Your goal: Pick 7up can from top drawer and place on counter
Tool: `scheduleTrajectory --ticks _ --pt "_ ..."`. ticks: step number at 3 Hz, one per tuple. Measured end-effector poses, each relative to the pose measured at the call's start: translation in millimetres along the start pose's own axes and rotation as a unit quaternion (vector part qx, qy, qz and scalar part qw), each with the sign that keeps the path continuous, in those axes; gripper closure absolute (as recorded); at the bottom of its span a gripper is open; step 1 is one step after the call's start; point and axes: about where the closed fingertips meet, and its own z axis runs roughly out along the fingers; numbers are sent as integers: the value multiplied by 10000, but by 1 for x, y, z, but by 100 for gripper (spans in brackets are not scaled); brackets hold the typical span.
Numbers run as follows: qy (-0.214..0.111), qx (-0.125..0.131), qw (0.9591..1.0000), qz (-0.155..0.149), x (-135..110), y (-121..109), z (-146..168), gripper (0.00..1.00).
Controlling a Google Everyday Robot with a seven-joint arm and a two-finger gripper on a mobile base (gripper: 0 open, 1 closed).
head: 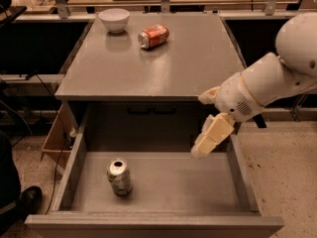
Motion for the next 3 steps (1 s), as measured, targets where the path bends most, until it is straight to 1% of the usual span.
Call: scheduleTrajectory --ticks 1,2,3 --pt "-500 -571 9969 230 -19 25 60 0" --pt "-500 -571 9969 229 -19 25 60 0" --pt "-691 -762 9942 302 -7 43 103 0"
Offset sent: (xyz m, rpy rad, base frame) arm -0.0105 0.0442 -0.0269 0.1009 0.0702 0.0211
